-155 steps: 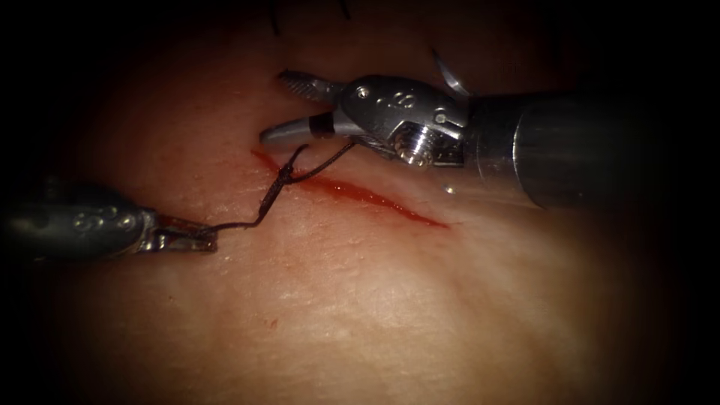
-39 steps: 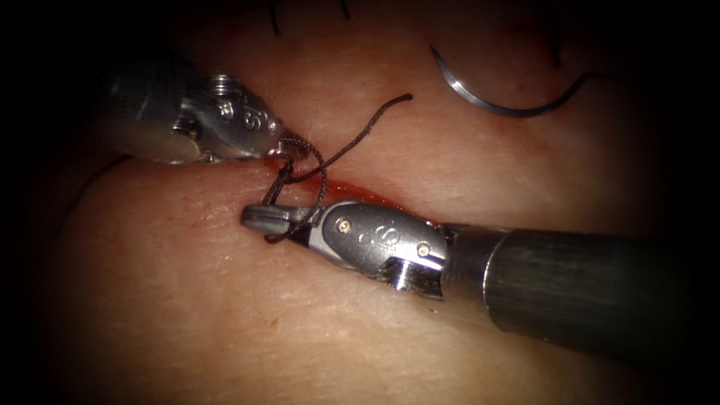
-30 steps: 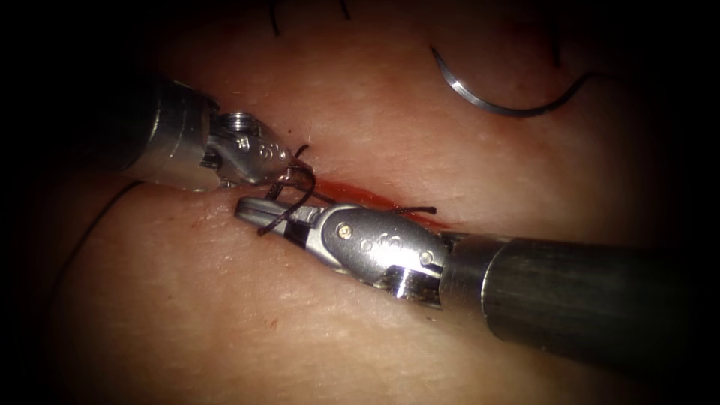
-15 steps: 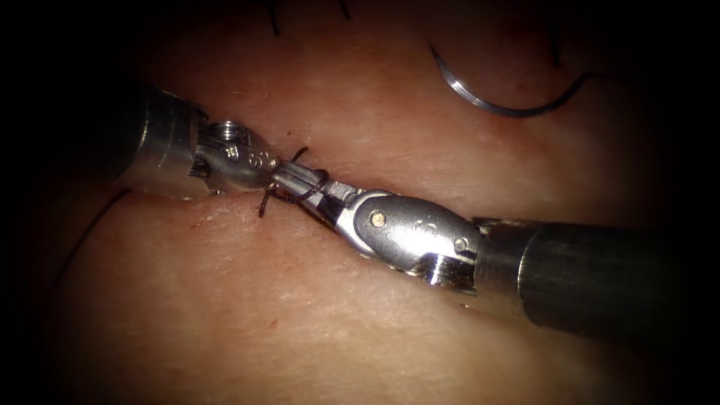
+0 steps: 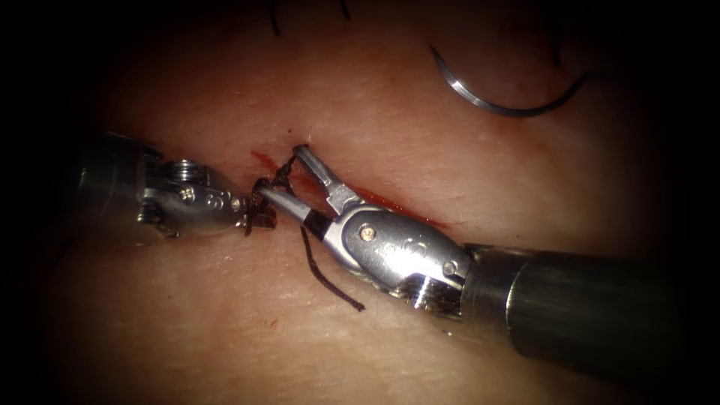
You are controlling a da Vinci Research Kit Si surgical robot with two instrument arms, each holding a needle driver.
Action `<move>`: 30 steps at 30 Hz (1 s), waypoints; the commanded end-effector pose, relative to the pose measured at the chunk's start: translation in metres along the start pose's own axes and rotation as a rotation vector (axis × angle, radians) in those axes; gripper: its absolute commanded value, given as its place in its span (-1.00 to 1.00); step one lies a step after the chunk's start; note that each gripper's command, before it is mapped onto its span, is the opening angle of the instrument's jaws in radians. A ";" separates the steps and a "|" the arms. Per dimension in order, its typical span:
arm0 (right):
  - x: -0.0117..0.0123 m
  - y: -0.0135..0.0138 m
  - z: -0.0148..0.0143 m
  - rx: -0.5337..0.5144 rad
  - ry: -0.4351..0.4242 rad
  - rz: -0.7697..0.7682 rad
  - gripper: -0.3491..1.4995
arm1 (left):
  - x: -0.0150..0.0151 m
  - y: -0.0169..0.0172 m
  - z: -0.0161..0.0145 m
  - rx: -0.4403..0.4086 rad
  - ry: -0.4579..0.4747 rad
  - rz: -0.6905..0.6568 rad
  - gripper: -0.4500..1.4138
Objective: Wound Closure
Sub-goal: Wrap the thread around the right gripper counter-clockwise using the left gripper
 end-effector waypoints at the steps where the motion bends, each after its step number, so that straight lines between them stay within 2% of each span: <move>1: -0.0009 -0.0003 0.0002 0.009 0.001 -0.001 -0.13 | -0.0001 -0.0002 0.0005 0.008 0.001 -0.002 -1.00; 5: -0.0002 0.0010 -0.0018 0.018 -0.003 0.006 -0.16 | -0.0013 -0.0020 -0.0017 0.050 -0.005 -0.005 -1.00; 10: 0.0001 0.0009 -0.0037 0.036 -0.015 0.005 -0.18 | -0.0025 -0.0015 -0.0030 0.058 -0.009 -0.011 -1.00; 12: 0.0001 0.0005 -0.0042 0.037 -0.024 0.002 -0.29 | -0.0027 -0.0011 -0.0031 0.059 -0.011 -0.011 -1.00; 16: -0.0001 -0.0013 -0.0052 0.054 -0.085 -0.016 -0.67 | -0.0030 -0.0006 -0.0034 0.061 -0.012 -0.011 -1.00; 17: -0.0006 -0.0020 -0.0056 0.066 -0.109 -0.020 -0.91 | -0.0031 -0.0006 -0.0034 0.060 -0.012 -0.010 -1.00; 18: -0.0007 -0.0022 -0.0057 0.075 -0.121 -0.018 -1.00 | -0.0032 -0.0006 -0.0035 0.060 -0.012 -0.009 -1.00; 19: -0.0012 -0.0027 -0.0060 0.090 -0.161 -0.012 -1.00 | -0.0033 -0.0006 -0.0035 0.059 -0.011 -0.008 -1.00; 22: -0.0023 -0.0032 -0.0063 0.114 -0.205 0.008 -1.00 | -0.0033 -0.0006 -0.0035 0.061 -0.009 -0.009 -1.00; 27: -0.0072 -0.0059 -0.0061 0.221 -0.368 0.097 -1.00 | -0.0034 -0.0006 -0.0037 0.060 -0.008 -0.007 -1.00; 30: -0.0090 -0.0058 -0.0058 0.224 -0.407 0.084 -1.00 | -0.0035 -0.0005 -0.0037 0.060 -0.008 -0.007 -1.00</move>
